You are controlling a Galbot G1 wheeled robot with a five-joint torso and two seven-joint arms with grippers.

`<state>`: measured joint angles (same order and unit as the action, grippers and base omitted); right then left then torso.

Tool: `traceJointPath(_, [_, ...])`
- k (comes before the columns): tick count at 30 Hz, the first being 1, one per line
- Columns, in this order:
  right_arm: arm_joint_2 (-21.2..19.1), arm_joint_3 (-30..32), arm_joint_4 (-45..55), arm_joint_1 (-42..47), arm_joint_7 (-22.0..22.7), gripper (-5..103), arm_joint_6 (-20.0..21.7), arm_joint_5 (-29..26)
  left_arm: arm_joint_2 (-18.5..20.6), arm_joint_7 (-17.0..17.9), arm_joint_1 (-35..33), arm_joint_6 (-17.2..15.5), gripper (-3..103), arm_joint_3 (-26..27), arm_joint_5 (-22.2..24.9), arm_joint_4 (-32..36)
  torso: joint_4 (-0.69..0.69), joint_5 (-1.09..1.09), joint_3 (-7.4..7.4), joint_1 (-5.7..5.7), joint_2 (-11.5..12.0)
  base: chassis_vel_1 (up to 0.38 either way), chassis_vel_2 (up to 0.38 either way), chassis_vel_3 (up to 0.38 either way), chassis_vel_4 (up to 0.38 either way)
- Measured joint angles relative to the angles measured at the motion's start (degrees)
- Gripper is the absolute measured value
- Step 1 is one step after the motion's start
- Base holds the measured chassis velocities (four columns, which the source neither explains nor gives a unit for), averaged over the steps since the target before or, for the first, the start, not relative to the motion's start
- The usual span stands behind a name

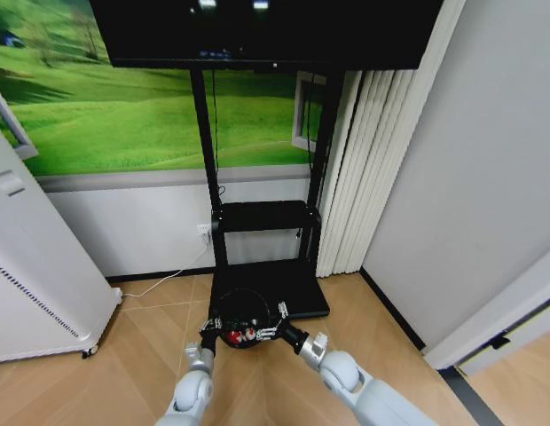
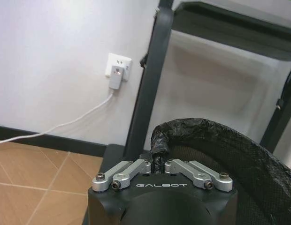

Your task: Pick up the trash bin and place the garbage on the floor into it.

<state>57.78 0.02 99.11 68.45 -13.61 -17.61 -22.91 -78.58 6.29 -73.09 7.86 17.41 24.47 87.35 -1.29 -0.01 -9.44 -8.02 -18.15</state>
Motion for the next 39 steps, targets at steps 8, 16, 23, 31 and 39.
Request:
traceJointPath(8, [1.2,5.9,-2.3,3.2,2.4,100,-1.2,0.1,3.6,-0.1,-3.3,0.0,7,4.1,1.1,4.9,0.00,0.01,0.00,0.00,0.0,0.000,0.000,0.000,0.000])
traceJointPath(16, [2.6,11.7,-6.3,5.1,3.2,100,-4.9,-1.8,6.9,-0.1,-8.4,0.2,7,9.0,3.6,11.8,0.01,0.00,0.00,0.01,0.0,0.000,0.000,0.000,0.000])
traceJointPath(23, [3.9,19.9,-9.2,7.5,6.4,100,-6.6,-2.0,9.1,-0.2,-11.8,0.3,7,14.3,5.1,17.2,0.00,0.01,0.00,0.00,0.0,0.000,0.000,0.000,0.000])
traceJointPath(31, [7.2,32.0,-13.3,12.7,8.2,100,-10.9,-2.0,8.4,-0.9,-15.4,1.5,7,21.0,4.9,20.5,0.00,0.01,0.01,0.00,0.0,0.000,0.000,0.000,0.000])
traceJointPath(39, [12.8,42.6,-15.5,17.7,4.3,100,-17.5,4.7,4.5,-2.2,-17.7,3.2,7,23.5,1.4,21.7,0.00,0.00,0.01,0.01,0.0,0.000,0.000,0.000,0.000])
